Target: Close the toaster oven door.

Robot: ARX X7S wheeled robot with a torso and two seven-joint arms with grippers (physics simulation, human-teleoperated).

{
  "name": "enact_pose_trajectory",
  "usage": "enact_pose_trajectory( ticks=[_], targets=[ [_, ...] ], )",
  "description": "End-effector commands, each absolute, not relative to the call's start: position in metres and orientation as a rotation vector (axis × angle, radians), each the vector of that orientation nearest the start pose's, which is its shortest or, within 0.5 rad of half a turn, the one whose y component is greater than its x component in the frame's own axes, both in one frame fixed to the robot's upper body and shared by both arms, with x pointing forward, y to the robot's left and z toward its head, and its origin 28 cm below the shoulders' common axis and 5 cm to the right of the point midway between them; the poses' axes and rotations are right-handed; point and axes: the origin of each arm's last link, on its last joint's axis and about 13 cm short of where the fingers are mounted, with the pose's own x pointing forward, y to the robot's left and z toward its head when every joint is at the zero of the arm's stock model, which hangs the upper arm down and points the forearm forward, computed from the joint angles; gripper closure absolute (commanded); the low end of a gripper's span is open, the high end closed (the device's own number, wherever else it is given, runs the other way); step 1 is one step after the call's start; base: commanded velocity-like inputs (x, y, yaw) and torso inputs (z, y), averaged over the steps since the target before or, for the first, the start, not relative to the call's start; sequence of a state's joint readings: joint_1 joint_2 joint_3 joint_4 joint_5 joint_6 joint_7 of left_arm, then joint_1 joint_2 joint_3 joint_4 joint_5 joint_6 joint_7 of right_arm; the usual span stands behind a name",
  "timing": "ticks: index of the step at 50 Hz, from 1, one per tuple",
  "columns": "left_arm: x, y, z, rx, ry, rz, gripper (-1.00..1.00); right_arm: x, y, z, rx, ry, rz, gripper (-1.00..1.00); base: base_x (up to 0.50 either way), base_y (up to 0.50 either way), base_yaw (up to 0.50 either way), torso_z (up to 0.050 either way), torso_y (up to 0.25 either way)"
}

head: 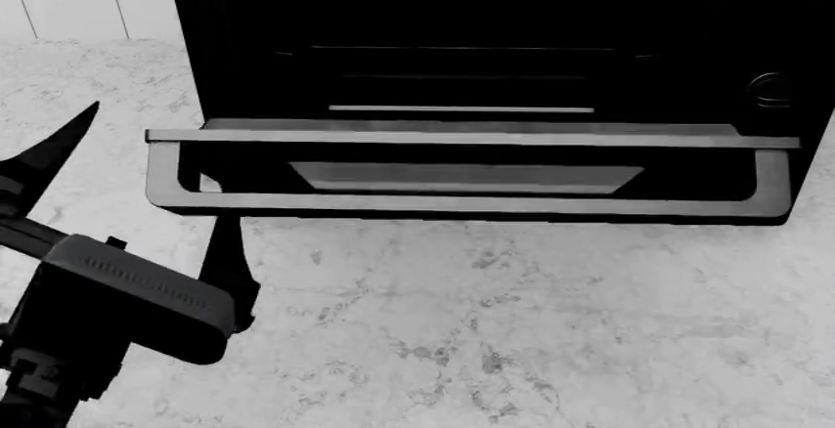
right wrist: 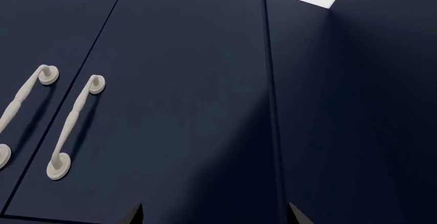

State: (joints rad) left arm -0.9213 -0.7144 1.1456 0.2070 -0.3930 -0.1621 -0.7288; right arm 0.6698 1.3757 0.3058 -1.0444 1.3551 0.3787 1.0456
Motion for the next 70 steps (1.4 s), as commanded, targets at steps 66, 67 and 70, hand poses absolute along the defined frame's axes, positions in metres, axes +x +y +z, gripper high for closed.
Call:
enact_pose_trajectory(
  ticks=[66,67,70],
  targets=[
    [0.403,0.114,0.212,0.432,-0.305,0.139,-1.00,0.101,-0.174,0.348,-0.182,-0.953,-0.246,-1.00,0.00,0.00,0.00,0.001,0.000],
    [0.403,0.114,0.213,0.431,-0.306,0.141,-1.00,0.101,-0.174,0.348,-0.181,-0.953,-0.246,-1.00,0.02,0.00,-0.01,0.000,0.000],
    [0.402,0.117,0.213,0.426,-0.312,0.147,-1.00,0.101,-0.173,0.348,-0.181,-0.954,-0.245,-1.00,0.02,0.00,-0.01,0.004,0.000]
  ],
)
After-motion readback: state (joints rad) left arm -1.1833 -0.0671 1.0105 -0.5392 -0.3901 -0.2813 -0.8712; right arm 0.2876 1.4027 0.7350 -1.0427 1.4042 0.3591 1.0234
